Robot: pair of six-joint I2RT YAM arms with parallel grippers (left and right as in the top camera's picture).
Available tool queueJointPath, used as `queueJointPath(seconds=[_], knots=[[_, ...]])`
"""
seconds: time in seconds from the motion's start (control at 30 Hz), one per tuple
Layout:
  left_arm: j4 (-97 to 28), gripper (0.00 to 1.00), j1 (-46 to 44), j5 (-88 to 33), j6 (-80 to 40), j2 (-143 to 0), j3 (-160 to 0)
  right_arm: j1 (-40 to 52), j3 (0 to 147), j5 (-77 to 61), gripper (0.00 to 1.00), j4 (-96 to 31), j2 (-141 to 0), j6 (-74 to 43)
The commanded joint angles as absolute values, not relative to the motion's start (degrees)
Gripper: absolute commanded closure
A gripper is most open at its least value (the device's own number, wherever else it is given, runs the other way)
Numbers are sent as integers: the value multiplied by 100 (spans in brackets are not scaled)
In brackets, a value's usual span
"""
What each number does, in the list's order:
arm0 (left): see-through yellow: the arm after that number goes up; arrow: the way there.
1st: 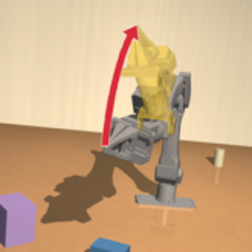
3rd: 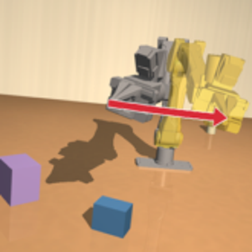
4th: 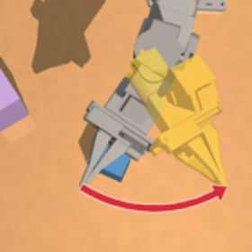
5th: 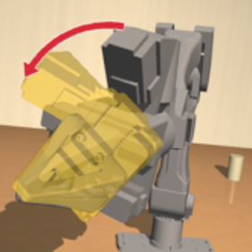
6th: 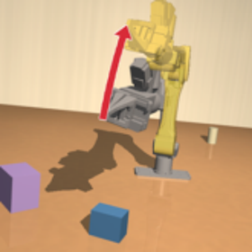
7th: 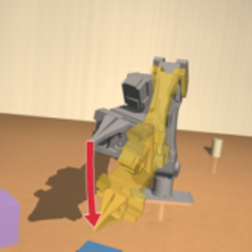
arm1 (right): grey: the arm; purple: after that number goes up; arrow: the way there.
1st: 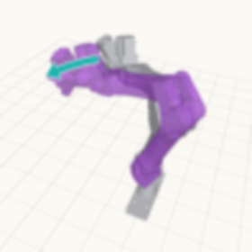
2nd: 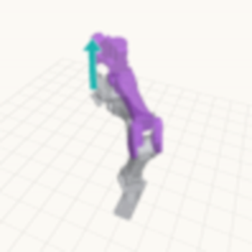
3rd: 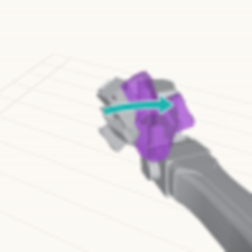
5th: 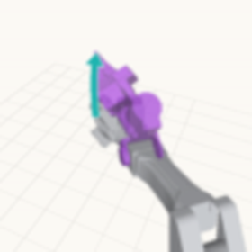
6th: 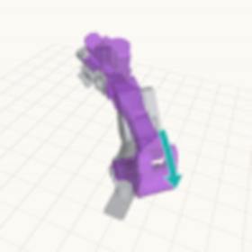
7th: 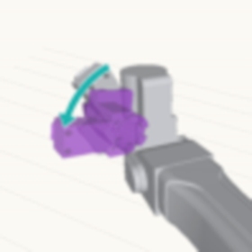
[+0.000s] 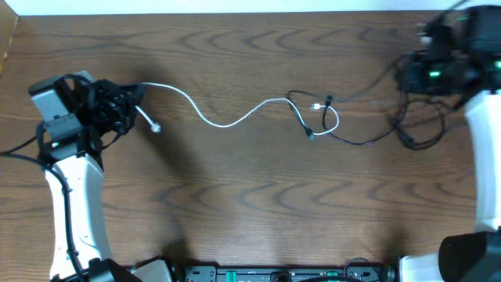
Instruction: Untangle cables
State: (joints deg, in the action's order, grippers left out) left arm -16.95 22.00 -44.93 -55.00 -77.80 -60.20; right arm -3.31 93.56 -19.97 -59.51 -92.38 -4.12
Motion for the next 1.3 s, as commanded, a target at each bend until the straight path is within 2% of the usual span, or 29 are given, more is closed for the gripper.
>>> queueJointPath(seconds=[0.0,0.23,0.4,0.5,0.7,0.8,0.83,0.9,1.27], knots=[[-1710,92,2003,-4587,-5358,-7747,-6012,467,9028,-2718,99,-5496,-9194,-62],[-1708,93,1953,-4571,-5245,-7747,-6012,2067,8934,-2912,99,-4873,-9194,-40],[-1710,92,1953,-4541,-5144,-7747,-6012,2705,8936,-2842,99,-4644,-9194,-292],[-1710,92,1953,-4543,-5120,-7747,-6012,2786,8934,-2558,99,-4630,-9194,-440],[-1710,92,1951,-4545,-5103,-7747,-6012,2628,8923,-661,99,-5354,-9207,-694],[-1710,92,1951,-4569,-5105,-7747,-6012,2510,8831,-445,99,-5542,-9227,-698],[-1710,92,1951,-4593,-5107,-7747,-6012,2475,8790,-451,94,-5559,-9227,-666],[-1710,92,1951,-4639,-5105,-7747,-6012,2451,8715,-386,1,-5553,-9227,-591],[-1708,92,1514,-5183,-5105,-7745,-6012,2364,8735,978,1,-4856,-9225,-519]])
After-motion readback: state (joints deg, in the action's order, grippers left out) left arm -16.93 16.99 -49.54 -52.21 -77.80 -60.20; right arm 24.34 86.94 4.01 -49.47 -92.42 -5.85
